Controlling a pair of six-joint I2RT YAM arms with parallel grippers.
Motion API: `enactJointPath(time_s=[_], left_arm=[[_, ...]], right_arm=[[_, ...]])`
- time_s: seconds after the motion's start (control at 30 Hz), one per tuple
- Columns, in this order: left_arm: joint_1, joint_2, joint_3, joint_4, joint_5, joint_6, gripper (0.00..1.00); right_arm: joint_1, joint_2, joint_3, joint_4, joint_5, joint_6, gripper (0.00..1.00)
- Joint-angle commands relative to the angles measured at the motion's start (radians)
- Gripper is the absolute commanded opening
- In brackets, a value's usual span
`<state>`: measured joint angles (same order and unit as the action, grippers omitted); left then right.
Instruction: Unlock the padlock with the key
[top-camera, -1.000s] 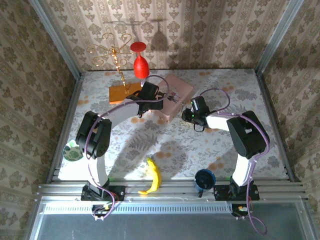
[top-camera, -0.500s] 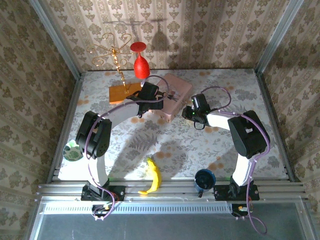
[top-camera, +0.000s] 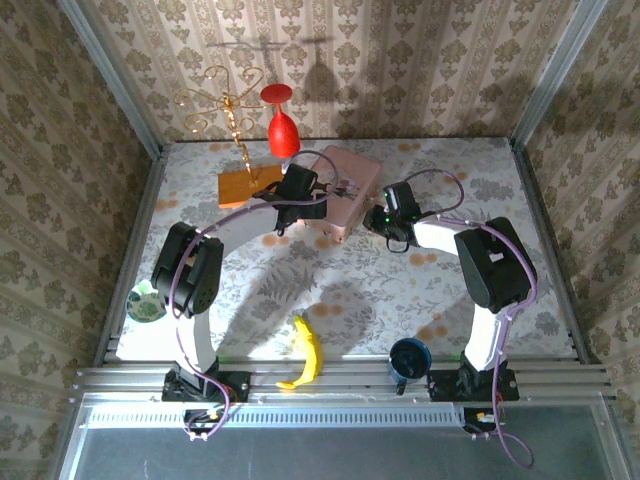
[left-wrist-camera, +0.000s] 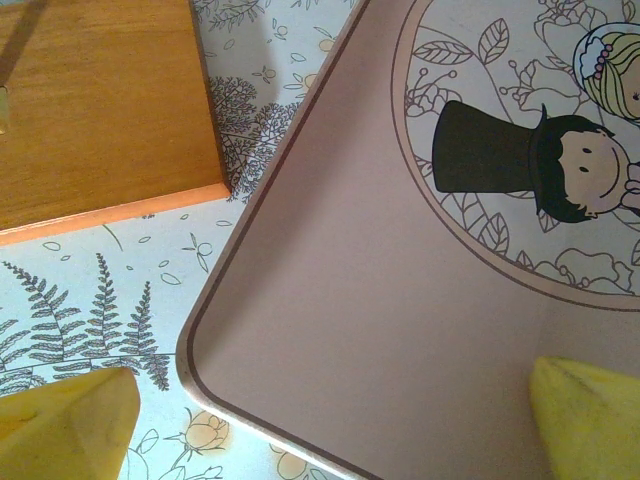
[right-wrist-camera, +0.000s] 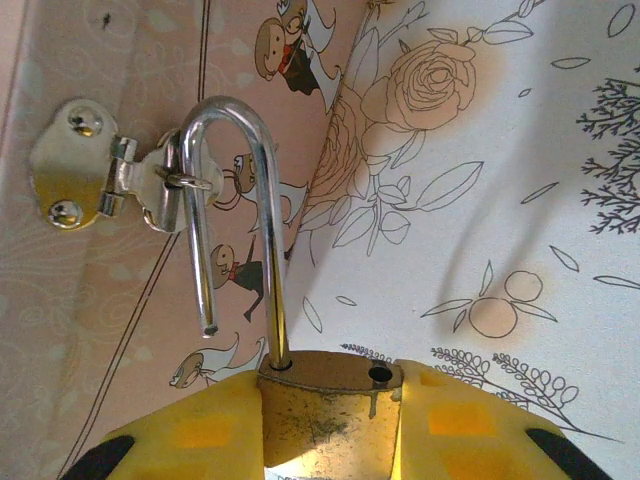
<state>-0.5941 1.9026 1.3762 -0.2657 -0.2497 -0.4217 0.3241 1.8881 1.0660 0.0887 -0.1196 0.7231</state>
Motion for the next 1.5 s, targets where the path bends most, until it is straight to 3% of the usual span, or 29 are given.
enactJointPath(time_s=[0.0, 0.2, 1.1, 1.47], left_arm=[[-0.001, 0.009, 0.009, -0.153, -0.069, 0.063, 1.00], [-0.013, 0.055, 0.062, -0.176, -0.102, 0.100, 1.00], [0.019, 0.065, 0.009, -0.181, -0.072, 0.106, 1.00], [0.030, 0.039, -0.026, -0.168, -0.060, 0.100, 1.00]], right_arm=[[-0.044, 0.015, 0.026, 0.044, 0.065, 0.057, 0.00], [-0.062, 0.020, 0.017, 0.054, 0.051, 0.073, 0.00], [-0.165, 0.086, 0.110, 0.020, -0.017, 0.056, 0.00], [-0.181, -0.028, 0.047, -0.087, 0.023, -0.036, 0.00]])
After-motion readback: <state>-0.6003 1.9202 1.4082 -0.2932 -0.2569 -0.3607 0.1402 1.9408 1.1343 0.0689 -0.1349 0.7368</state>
